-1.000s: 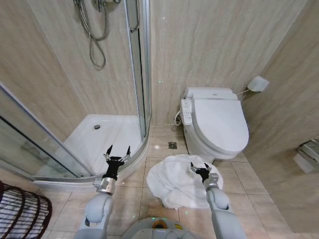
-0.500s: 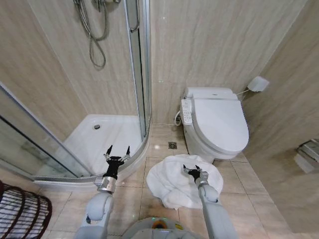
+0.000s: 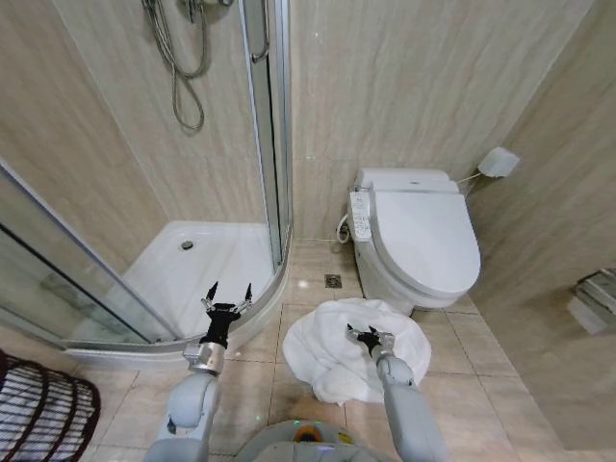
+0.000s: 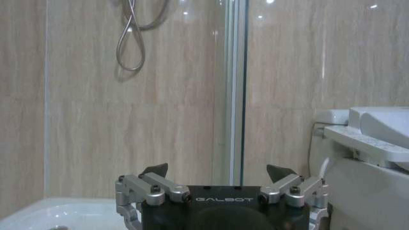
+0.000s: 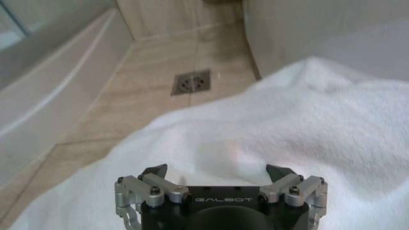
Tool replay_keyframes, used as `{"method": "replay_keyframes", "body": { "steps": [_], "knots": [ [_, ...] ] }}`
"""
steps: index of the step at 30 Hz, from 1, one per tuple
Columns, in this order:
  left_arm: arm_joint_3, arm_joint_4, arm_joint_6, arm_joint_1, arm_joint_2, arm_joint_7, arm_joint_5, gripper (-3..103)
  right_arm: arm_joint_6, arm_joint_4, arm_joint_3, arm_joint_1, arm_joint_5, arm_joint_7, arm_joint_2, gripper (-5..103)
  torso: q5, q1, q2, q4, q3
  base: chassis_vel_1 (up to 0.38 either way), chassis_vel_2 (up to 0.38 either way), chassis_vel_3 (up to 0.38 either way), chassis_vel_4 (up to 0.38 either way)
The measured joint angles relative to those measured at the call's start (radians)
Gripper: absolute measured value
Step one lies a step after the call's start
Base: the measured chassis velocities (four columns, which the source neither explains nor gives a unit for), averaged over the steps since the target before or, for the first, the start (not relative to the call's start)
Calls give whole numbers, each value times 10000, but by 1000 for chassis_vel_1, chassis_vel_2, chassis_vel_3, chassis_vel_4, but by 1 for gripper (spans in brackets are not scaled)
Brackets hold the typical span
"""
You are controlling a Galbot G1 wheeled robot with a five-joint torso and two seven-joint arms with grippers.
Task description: Discard the used towel into the hamper.
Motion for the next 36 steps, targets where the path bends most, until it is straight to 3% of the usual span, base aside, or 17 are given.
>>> {"method": "replay_keyframes", "body": {
  "steps": [17,19,21,23,25,31,33,34,36],
  "knots": [
    [80,8,-1,-53,21,-18,40,100,692,-1397,758,534,-834,183,149,101,0,0,0,-1,0,0,0,0,0],
    [80,10,-1,-55,35,-21,28,100,820,-1542,805,605,-840,229,170,93,0,0,0,0,0,0,0,0,0],
    [81,10,-1,-62,39,-21,23,100,876,-1600,841,634,-857,229,178,93,0,0,0,0,0,0,0,0,0],
    [83,10,7,-90,63,-24,14,100,973,-1746,976,721,-906,191,197,77,0,0,0,-1,0,0,0,0,0],
    [83,10,7,-93,66,-24,13,100,980,-1752,982,725,-908,187,197,77,-1,0,0,-1,0,0,0,0,0],
    [111,10,35,-141,69,-27,2,100,1089,-1795,1051,754,-922,149,187,50,0,0,0,-1,0,0,0,0,0],
    [119,11,36,-144,63,-27,2,100,1100,-1803,1058,755,-921,149,186,50,0,0,0,-1,0,0,0,0,0],
    [137,14,38,-146,46,-27,2,100,1130,-1864,1089,767,-921,146,179,39,0,0,0,-1,0,0,0,0,0],
    [142,14,40,-142,41,-27,2,100,1200,-1975,1140,796,-924,144,174,33,0,0,0,-1,0,0,0,0,0]
  ]
}}
